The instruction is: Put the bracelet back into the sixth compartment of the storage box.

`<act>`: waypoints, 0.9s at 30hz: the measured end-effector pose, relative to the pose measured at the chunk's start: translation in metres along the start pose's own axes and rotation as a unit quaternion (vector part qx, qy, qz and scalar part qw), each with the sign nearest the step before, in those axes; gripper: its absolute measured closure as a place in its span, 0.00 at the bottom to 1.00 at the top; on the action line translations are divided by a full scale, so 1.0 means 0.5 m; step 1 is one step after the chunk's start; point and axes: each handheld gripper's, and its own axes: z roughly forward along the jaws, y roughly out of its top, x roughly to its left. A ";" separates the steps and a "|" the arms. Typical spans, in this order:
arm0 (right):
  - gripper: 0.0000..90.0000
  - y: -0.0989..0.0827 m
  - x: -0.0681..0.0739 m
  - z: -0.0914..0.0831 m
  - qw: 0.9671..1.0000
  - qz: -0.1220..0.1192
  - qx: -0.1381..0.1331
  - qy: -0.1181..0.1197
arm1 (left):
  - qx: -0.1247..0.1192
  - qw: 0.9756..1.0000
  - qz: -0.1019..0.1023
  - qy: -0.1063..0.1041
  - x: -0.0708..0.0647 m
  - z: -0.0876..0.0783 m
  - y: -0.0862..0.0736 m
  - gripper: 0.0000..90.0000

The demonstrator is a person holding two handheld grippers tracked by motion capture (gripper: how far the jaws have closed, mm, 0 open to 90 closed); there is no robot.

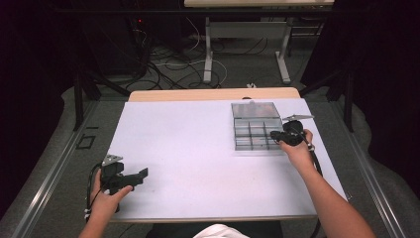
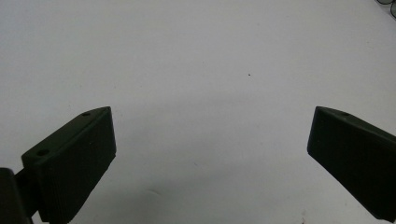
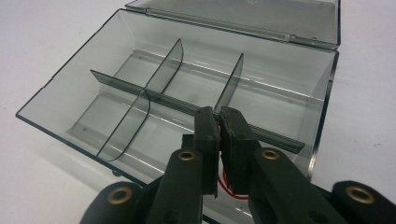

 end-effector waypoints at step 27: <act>0.55 0.003 0.030 -0.012 1.000 -0.004 -0.004 0.001 | -0.001 1.000 0.001 0.001 0.000 0.001 0.000 0.01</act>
